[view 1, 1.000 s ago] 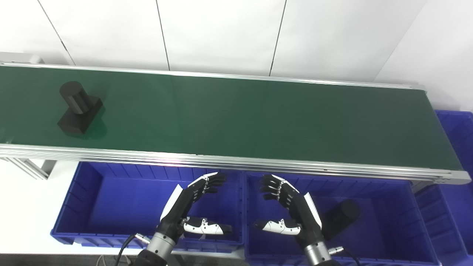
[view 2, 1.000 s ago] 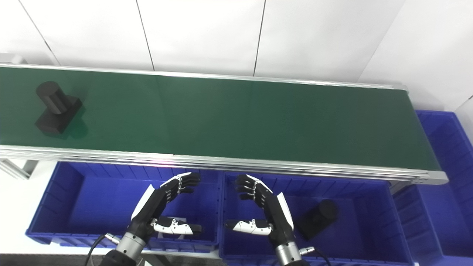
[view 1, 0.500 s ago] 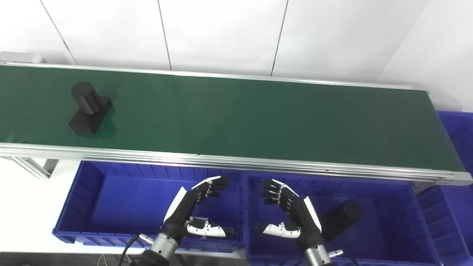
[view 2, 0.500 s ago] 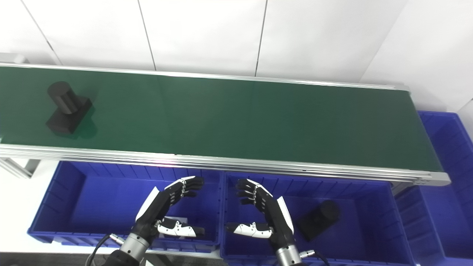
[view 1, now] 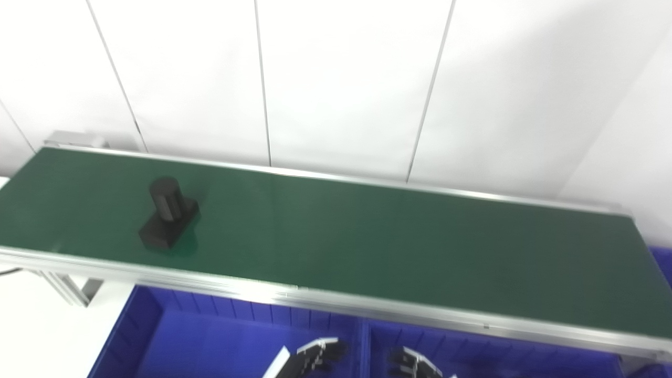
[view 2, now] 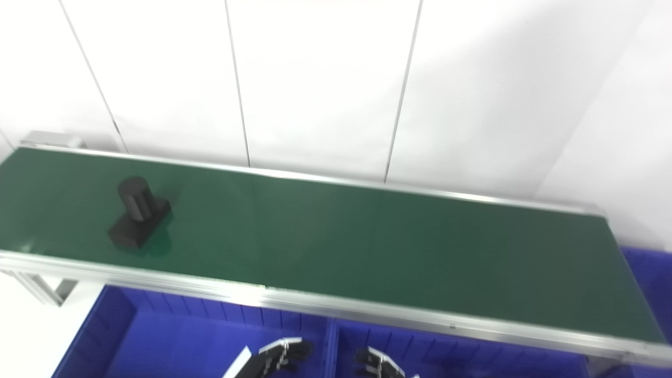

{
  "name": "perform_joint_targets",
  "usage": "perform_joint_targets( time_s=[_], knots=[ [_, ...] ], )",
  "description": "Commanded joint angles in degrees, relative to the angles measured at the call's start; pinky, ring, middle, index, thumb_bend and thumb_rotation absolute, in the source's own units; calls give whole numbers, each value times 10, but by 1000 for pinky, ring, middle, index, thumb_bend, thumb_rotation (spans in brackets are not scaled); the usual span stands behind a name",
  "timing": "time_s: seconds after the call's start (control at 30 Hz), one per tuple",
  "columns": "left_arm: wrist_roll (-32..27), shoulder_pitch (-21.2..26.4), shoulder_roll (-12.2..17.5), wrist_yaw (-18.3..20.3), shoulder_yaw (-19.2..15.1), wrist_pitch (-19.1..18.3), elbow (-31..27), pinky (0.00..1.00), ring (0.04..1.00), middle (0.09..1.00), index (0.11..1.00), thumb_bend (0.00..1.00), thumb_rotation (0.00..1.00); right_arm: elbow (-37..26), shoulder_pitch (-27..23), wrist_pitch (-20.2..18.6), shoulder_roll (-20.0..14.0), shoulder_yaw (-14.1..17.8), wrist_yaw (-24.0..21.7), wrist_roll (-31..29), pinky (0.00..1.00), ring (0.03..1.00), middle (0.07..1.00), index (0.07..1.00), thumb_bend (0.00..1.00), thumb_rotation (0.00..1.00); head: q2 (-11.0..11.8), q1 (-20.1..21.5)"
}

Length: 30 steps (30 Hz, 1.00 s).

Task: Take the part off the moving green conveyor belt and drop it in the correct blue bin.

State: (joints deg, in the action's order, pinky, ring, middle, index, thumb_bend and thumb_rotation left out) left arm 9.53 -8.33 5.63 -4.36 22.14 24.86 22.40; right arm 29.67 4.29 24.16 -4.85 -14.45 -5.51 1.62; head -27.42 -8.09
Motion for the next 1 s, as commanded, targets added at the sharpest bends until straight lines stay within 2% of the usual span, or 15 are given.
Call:
perform_joint_targets(
  time_s=[0.0, 0.1, 0.43, 0.73, 0.97],
  knots=[
    [1, 15, 5, -18, 7, 21, 2, 703, 769, 785, 760, 956, 146, -2, -11, 28, 3, 6, -4, -7, 643, 719, 764, 761, 980, 251, 8, -3],
    [-5, 22, 7, -25, 17, 21, 15, 695, 766, 785, 752, 964, 144, 5, -14, 28, 4, 8, -4, -7, 630, 711, 757, 753, 991, 241, 18, -7],
    [-7, 30, 12, -46, 34, 21, 23, 685, 755, 775, 741, 989, 154, 7, -15, 28, 6, 16, -14, -10, 625, 705, 752, 747, 1000, 226, 18, -11],
    [-6, 36, 9, -54, 42, 21, 33, 683, 750, 772, 738, 996, 171, 14, -17, 28, 1, 19, -15, -8, 621, 711, 753, 750, 1000, 261, 31, -43],
    [-4, 45, 8, -67, 51, 21, 48, 673, 742, 765, 731, 998, 171, 26, -22, 28, 2, 27, -22, -12, 617, 708, 759, 753, 1000, 263, 37, -48]
  ],
)
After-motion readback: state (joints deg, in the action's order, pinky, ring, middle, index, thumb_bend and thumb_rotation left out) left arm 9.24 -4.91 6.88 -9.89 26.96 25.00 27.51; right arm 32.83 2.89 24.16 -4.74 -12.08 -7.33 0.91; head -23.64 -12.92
